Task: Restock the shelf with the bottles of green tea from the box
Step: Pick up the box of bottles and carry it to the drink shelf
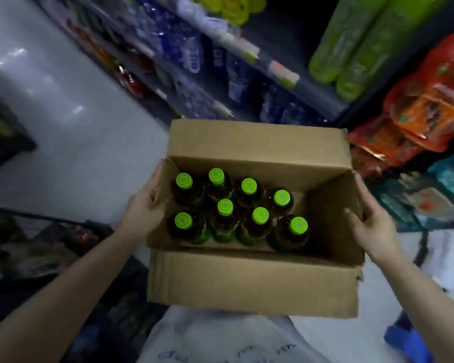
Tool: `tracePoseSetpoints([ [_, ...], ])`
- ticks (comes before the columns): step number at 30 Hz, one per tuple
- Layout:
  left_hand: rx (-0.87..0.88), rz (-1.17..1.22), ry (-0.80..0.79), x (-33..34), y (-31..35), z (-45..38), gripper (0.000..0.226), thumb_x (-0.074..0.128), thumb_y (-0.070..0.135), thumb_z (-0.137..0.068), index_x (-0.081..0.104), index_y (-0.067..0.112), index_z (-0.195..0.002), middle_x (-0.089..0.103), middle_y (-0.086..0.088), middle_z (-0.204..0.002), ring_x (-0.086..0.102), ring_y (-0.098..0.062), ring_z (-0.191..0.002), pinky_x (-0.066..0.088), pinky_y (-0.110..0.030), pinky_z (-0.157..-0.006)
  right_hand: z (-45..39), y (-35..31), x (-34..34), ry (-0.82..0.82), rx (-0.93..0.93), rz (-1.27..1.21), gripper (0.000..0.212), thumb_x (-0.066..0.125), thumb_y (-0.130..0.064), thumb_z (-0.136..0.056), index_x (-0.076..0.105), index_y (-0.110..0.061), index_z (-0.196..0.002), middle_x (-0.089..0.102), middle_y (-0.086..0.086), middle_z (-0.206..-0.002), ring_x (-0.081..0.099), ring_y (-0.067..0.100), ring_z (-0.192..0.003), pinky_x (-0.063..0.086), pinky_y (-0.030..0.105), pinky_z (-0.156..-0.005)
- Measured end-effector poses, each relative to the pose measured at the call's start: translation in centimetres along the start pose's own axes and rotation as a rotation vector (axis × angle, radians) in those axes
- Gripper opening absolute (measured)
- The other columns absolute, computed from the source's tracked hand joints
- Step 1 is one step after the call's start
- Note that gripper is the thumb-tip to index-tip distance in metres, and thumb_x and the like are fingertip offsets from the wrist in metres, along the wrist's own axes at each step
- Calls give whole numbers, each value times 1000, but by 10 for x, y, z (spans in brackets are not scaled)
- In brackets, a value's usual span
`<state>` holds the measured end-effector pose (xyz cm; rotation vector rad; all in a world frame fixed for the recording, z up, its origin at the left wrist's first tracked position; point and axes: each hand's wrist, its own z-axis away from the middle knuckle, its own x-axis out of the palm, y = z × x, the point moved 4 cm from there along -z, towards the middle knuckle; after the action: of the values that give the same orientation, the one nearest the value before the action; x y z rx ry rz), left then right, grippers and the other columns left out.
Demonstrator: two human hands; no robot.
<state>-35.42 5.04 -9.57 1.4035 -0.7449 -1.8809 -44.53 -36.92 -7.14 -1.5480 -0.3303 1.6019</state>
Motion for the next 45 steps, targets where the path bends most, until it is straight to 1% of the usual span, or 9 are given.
tracePoseSetpoints([
  [7, -149, 329, 195, -95, -91, 1, 79, 56, 17, -76, 28, 49, -143, 50, 20, -139, 49, -10, -128, 33, -50, -112, -87, -126, 106, -247, -235, -24, 76, 54, -6, -92, 24, -58, -138, 49, -9, -135, 55, 17, -118, 45, 46, -101],
  [12, -270, 443, 441, -157, -116, 27, 75, 63, 27, -72, 34, 65, -129, 57, 1, -136, 52, -17, -126, 38, -48, -109, -126, -210, 173, -367, -361, -19, 71, 55, -8, -92, 29, -52, -140, 48, -13, -135, 50, 12, -122, 44, 33, -99],
  [16, -310, 454, 566, -192, -133, 34, 77, 62, 7, -87, 32, 64, -130, 67, 2, -119, 62, -14, -112, 45, -36, -97, -149, -261, 219, -469, -434, 3, 75, 57, -7, -91, 29, -60, -135, 49, -5, -142, 52, 18, -125, 42, 44, -106],
  [24, -357, 470, 670, -243, -163, 8, 77, 59, 8, -91, 29, 68, -128, 60, -3, -131, 57, -21, -119, 46, -47, -100, -187, -349, 291, -616, -533, -2, 70, 54, -5, -92, 28, -47, -142, 47, -7, -142, 49, 11, -126, 46, 26, -100],
  [30, -356, 484, 723, -281, -176, -55, 76, 59, -1, -87, 28, 36, -146, 55, 1, -135, 56, -4, -114, 42, -22, -96, -240, -414, 343, -660, -550, -10, 69, 51, -3, -94, 28, -45, -143, 49, -11, -133, 53, 8, -116, 47, 30, -96],
  [34, -397, 436, 755, -309, -192, -112, 81, 54, -10, -86, 26, 34, -147, 59, -1, -124, 57, -2, -110, 41, -3, -79, -294, -456, 384, -675, -597, 37, 71, 53, -5, -93, 26, -46, -144, 59, -19, -116, 62, 2, -93, 53, 15, -77],
  [38, -430, 386, 784, -344, -199, -163, 84, 53, -12, -85, 30, 48, -141, 58, 6, -124, 55, -12, -118, 43, -24, -96, -343, -503, 421, -695, -618, 47, 71, 54, 0, -91, 30, -40, -144, 46, -42, -104, 63, 7, -92, 54, 30, -85],
  [41, -437, 374, 794, -376, -196, -203, 79, 52, -11, -86, 30, 40, -143, 50, 13, -126, 53, -1, -111, 42, -22, -95, -374, -537, 445, -720, -617, 63, 71, 54, -5, -92, 28, -49, -142, 59, -23, -112, 66, 23, -95, 56, 46, -83],
  [45, -496, 362, 810, -416, -207, -254, 79, 53, -3, -88, 29, 52, -140, 53, 12, -123, 57, -11, -111, 48, -37, -94, -411, -584, 480, -708, -624, 61, 70, 52, -4, -93, 27, -46, -144, 63, -8, -113, 67, 16, -87, 58, 36, -75],
])
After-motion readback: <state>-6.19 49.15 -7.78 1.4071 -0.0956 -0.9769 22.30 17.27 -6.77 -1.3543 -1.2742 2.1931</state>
